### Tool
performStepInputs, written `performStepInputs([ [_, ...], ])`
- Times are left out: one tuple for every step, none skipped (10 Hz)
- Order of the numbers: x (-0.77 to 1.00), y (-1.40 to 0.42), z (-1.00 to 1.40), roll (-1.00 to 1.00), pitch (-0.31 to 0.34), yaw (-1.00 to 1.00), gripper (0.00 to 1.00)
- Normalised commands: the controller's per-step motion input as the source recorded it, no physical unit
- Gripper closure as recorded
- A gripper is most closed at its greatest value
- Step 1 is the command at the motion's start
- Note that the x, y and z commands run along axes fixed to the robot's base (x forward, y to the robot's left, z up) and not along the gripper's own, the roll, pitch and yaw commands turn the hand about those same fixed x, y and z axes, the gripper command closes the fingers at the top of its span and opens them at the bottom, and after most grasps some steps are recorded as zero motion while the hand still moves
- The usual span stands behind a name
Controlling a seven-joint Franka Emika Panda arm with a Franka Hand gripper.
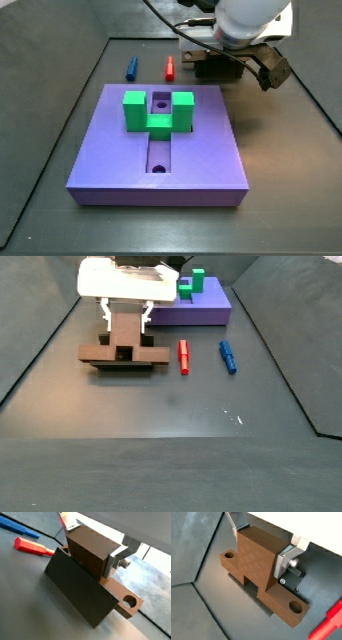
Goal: Pick up the brown object. Move up. Place the brown object on the fixture. Regrasp the brown object. Move to above the board. Insert the brown object.
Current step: Regrasp the brown object, then move to above the board.
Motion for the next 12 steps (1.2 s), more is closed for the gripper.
performStepInputs([
  [0.00, 0.00, 0.00, 0.00, 0.000, 0.00, 1.00],
  [0.00, 0.00, 0.00, 0.00, 0.000, 0.00, 1.00],
  [0.00, 0.00, 0.00, 0.00, 0.000, 0.00, 1.00],
  [0.00, 0.00, 0.00, 0.00, 0.000, 0.00, 1.00],
  [0.00, 0.00, 0.00, 0.00, 0.000, 0.00, 1.00],
  [0.00, 0.00, 0.00, 0.00, 0.000, 0.00, 1.00],
  [0.00, 0.00, 1.40, 0.00, 0.000, 0.00, 1.00],
  [0.00, 0.02, 1.40, -0.06, 0.005, 0.01, 1.00],
  [-0.02, 0.04, 1.40, -0.14, 0.006, 0.00, 1.00],
  [-0.01, 0.04, 1.40, -0.09, 0.012, 0.00, 1.00],
  [-0.01, 0.02, 1.40, -0.03, 0.033, 0.00, 1.00],
  [0.00, 0.02, 1.40, -0.01, 0.040, 0.00, 1.00],
])
